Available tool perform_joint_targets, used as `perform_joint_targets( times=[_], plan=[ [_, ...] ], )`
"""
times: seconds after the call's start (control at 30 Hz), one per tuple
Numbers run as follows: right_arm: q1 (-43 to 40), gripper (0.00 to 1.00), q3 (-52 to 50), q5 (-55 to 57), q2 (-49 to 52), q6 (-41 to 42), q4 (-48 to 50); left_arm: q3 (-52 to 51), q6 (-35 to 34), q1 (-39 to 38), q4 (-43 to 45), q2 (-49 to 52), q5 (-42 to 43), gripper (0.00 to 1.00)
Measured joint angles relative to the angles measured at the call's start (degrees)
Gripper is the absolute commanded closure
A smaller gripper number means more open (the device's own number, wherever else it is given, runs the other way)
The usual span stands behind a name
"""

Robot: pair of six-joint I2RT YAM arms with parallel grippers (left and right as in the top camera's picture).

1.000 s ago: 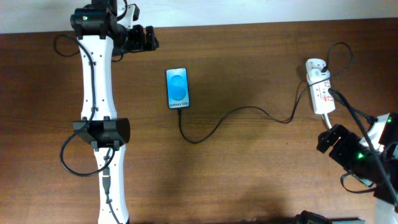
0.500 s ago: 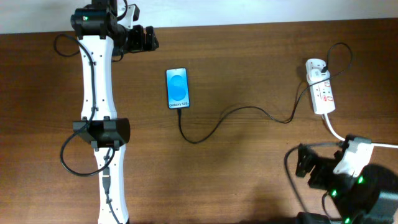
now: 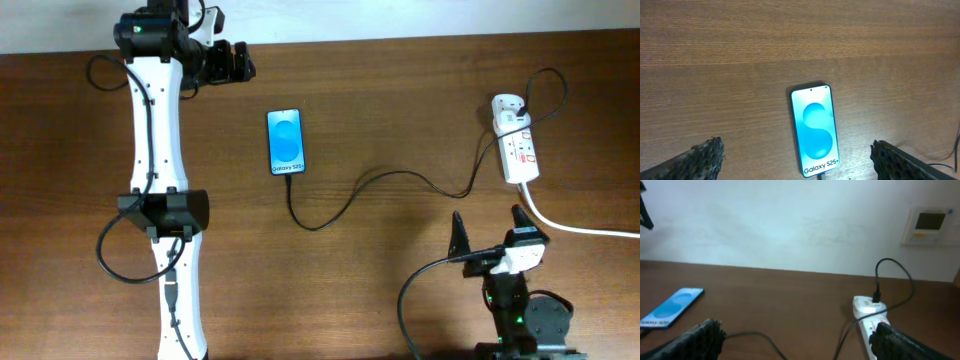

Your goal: Plug charger to phone and switch on socket

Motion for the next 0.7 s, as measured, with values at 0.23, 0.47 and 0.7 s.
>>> perform_joint_targets(
  times=[0.23,0.47,0.7],
  plan=[
    [1.8,0.02,-4.5,0.6,-0.1,0.0,0.1,0.0,0.0,0.0,0.0,0.0,0.0,0.01],
    [1.9,0.02,-4.5,0.6,-0.1,0.1,0.2,0.0,0.0,0.0,0.0,0.0,0.0,0.0],
    [1.9,0.01,-4.5,0.6,-0.1,0.0,0.2,0.0,0.0,0.0,0.0,0.0,-0.8,0.01]
  ],
)
